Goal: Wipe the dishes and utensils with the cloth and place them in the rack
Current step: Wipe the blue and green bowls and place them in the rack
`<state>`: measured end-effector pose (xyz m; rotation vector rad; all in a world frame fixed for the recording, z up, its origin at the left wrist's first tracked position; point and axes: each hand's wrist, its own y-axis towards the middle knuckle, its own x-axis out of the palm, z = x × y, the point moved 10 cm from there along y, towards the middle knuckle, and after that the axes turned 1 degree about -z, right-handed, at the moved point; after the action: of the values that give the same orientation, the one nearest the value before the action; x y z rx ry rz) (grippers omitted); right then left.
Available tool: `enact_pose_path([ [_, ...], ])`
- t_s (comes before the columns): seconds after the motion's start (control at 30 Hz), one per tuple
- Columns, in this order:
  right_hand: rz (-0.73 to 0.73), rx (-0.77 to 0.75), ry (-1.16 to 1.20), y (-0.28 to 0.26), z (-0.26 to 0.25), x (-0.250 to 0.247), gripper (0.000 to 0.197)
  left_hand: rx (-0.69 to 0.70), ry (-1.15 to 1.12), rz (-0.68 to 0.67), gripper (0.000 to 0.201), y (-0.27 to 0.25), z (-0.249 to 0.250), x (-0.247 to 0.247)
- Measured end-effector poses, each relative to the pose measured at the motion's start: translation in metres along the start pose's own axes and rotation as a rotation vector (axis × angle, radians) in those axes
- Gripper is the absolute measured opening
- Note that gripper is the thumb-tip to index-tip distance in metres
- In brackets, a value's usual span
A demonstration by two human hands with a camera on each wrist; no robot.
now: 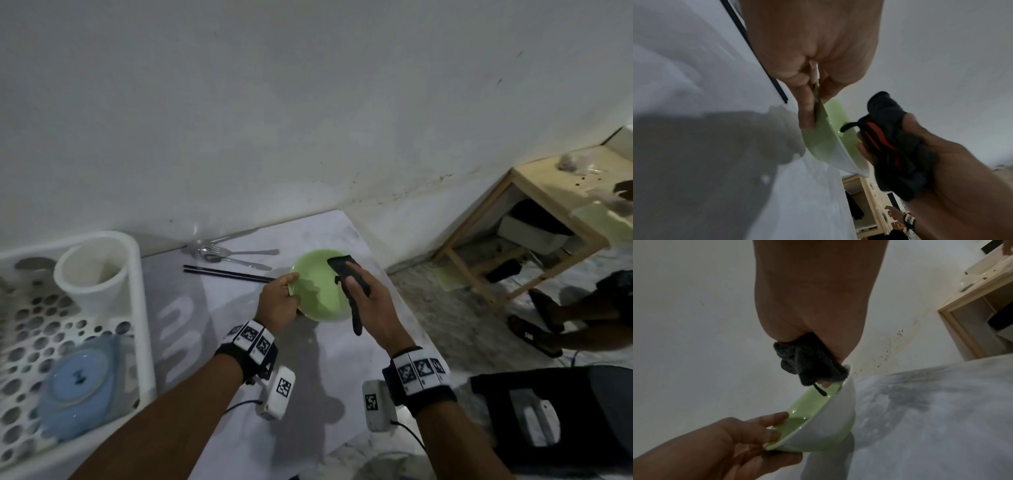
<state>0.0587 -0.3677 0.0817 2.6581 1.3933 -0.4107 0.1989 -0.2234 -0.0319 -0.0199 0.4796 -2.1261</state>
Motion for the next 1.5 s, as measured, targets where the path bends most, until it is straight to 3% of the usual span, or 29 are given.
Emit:
enact_pose_path([
  [0.13,-0.039,-0.009,-0.009,-0.025,-0.011,0.036,0.024,-0.031,-0.091,-0.041,0.063,-0.053,-0.009,-0.016],
  [0.3,-0.05,-0.029,-0.034,-0.08,-0.026,0.074,0.027,-0.097,-0.219,-0.059,0.05,-0.118,-0.031,-0.045],
  [0.47,-0.061,-0.023,-0.156,-0.134,-0.023,0.108,0.026,-0.035,-0.112,-0.06,0.055,-0.167,-0.056,-0.076],
  [0.57,-0.1,-0.141,-0.37,-0.157,-0.018,0.136,0.033,-0.011,-0.09,-0.061,0.049,-0.193,-0.059,-0.087],
  [0.8,-0.449,-0.074,-0.66,-0.191,0.017,0.206,0.055,0.006,-0.048,-0.081,0.054,-0.211,-0.076,-0.1],
  [0.9,-0.632,-0.088,-0.915,-0.2,0.04,0.225,0.072,-0.035,-0.104,-0.061,0.052,-0.216,-0.084,-0.109],
  [1.03,-0.674,-0.314,-1.145,-0.212,0.041,0.229,0.058,-0.08,-0.124,0.022,0.045,-0.215,-0.102,-0.12],
  [1.2,-0.653,-0.401,-1.316,-0.211,0.031,0.203,0.068,-0.115,-0.138,-0.002,0.046,-0.214,-0.108,-0.117],
  [1.27,-0.629,-0.356,-1.343,-0.204,0.03,0.185,0.073,-0.128,-0.141,-0.015,0.043,-0.213,-0.109,-0.117],
  [1.37,-0.654,-0.212,-1.372,-0.188,0.036,0.165,0.057,-0.121,-0.123,-0.061,0.042,-0.215,-0.104,-0.116],
  [1.5,-0.577,-0.266,-1.23,-0.169,0.036,0.162,0.051,-0.103,-0.087,-0.103,0.042,-0.214,-0.103,-0.118],
])
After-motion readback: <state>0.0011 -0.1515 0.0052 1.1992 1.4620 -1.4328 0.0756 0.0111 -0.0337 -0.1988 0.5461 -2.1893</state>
